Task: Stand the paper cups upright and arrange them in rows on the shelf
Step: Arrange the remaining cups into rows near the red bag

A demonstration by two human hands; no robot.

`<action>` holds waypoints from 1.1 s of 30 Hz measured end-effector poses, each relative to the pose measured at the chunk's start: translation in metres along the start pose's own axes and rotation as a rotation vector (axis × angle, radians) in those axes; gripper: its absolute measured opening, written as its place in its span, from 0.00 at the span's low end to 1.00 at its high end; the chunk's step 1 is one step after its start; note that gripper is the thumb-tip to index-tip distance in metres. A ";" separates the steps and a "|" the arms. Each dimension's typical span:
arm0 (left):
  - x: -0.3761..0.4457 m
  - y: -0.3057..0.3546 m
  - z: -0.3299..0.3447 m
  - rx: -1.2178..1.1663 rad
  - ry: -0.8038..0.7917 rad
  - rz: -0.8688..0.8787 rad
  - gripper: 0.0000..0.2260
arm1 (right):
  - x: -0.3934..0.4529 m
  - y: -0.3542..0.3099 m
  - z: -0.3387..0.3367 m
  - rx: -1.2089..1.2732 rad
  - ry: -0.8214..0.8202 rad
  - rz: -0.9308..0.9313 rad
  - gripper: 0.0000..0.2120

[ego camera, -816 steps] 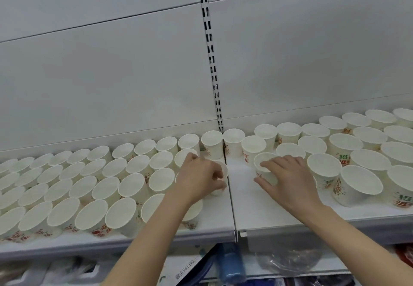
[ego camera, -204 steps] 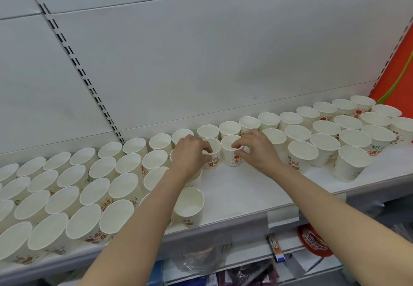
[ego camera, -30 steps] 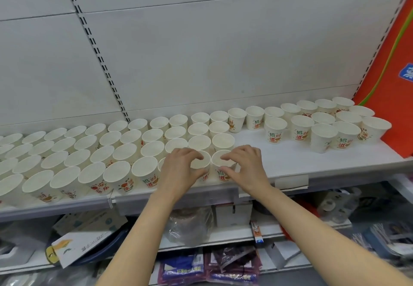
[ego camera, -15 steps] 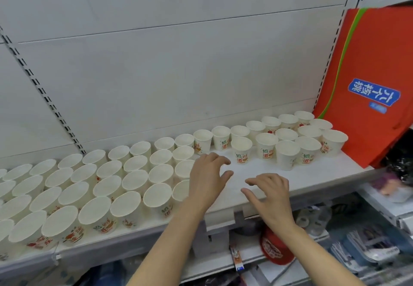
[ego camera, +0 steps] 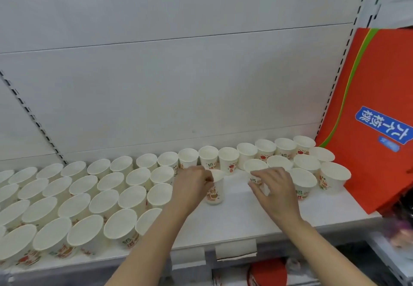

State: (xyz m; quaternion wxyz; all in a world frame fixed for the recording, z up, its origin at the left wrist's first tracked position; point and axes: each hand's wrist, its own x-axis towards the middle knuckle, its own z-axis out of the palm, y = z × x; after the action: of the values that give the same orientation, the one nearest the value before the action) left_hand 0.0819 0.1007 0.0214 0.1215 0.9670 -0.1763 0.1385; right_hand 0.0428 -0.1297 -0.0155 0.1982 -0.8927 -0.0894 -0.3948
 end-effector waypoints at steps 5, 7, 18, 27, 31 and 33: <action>-0.020 -0.037 -0.017 0.017 -0.022 -0.121 0.04 | 0.039 0.005 0.017 -0.264 -0.277 0.067 0.13; -0.021 -0.045 -0.022 0.024 -0.025 -0.127 0.03 | 0.045 0.005 0.019 -0.359 -0.423 0.100 0.10; -0.003 -0.062 -0.026 0.082 -0.151 0.024 0.04 | 0.040 -0.061 0.044 0.019 -0.403 -0.024 0.03; 0.035 -0.100 -0.050 -0.031 -0.041 -0.005 0.08 | 0.076 -0.064 0.066 0.128 -0.223 0.042 0.02; 0.070 -0.099 -0.030 0.168 -0.128 0.080 0.11 | 0.116 -0.056 0.092 -0.071 -0.513 0.034 0.12; 0.077 -0.098 -0.019 0.205 -0.156 0.096 0.09 | 0.120 -0.055 0.107 -0.150 -0.607 -0.017 0.14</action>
State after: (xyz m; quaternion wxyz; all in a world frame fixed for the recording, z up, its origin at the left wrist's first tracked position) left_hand 0.1837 0.1709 0.0450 0.0011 0.9725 -0.2163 0.0860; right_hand 0.1776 -0.0338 0.0236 0.0928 -0.9811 -0.1228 -0.1174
